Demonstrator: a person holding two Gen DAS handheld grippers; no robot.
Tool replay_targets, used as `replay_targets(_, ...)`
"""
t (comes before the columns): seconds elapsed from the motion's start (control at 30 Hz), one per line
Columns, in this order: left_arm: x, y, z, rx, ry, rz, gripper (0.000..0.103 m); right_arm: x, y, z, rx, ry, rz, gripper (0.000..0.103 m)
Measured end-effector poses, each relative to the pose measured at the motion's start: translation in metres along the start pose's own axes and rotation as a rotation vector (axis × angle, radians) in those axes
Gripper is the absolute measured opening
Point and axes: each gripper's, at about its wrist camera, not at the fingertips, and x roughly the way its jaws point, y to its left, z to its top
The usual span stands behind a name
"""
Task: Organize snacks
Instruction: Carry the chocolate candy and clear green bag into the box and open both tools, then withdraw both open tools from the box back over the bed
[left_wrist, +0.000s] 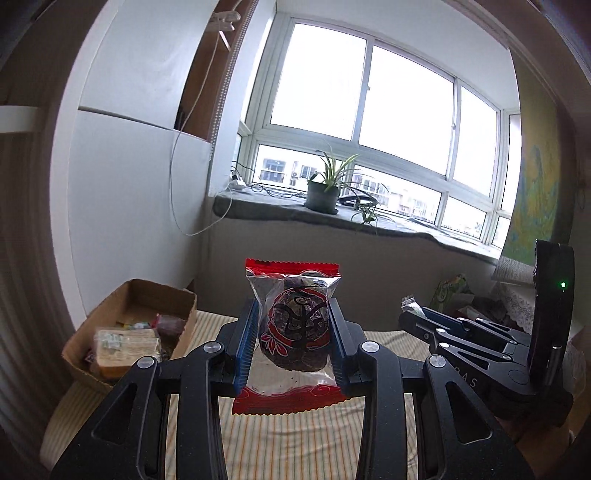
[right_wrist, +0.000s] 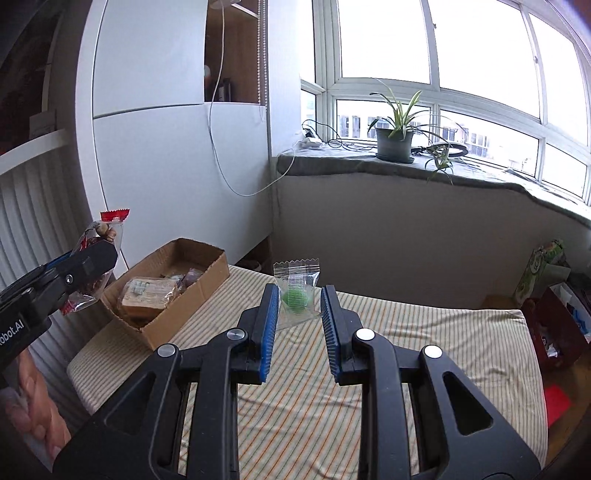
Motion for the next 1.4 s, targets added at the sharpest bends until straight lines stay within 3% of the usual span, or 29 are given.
replay_targets(0.3,0.014,0.07,-0.013,-0.106,0.039,0.064,0.034,0.069,0.074,0.008,-0.094,0.097,0.09,0.025)
replay_targets(0.53,0.035,0.148,-0.027,-0.19,0.098,0.187,0.034,0.14,0.144,0.014,-0.161,0.155,0.227,0.025)
replay_targets(0.73,0.053,0.203,-0.031,-0.243,0.142,0.283,0.034,0.179,0.18,0.025,-0.198,0.166,0.3,0.025)
replay_targets(0.93,0.069,0.211,-0.019,-0.237,0.129,0.275,0.034,0.203,0.193,0.045,-0.23,0.148,0.32,0.025)
replay_targets(1.17,0.095,0.216,-0.022,-0.234,0.165,0.265,0.034,0.248,0.197,0.041,-0.224,0.192,0.342,0.026)
replay_targets(1.2,0.099,0.217,-0.024,-0.234,0.175,0.268,0.034,0.257,0.198,0.037,-0.228,0.219,0.348,0.041)
replay_targets(1.23,0.104,0.218,-0.026,-0.231,0.189,0.271,0.035,0.265,0.198,0.032,-0.23,0.241,0.332,0.056)
replay_targets(1.3,0.112,0.219,-0.032,-0.229,0.222,0.286,0.045,0.27,0.189,0.025,-0.192,0.246,0.334,0.06)
replay_targets(1.37,0.114,0.225,-0.036,-0.25,0.228,0.313,0.065,0.269,0.182,0.02,-0.177,0.243,0.323,0.061)
replay_targets(1.4,0.113,0.226,-0.037,-0.26,0.219,0.317,0.069,0.268,0.18,0.018,-0.171,0.239,0.32,0.061)
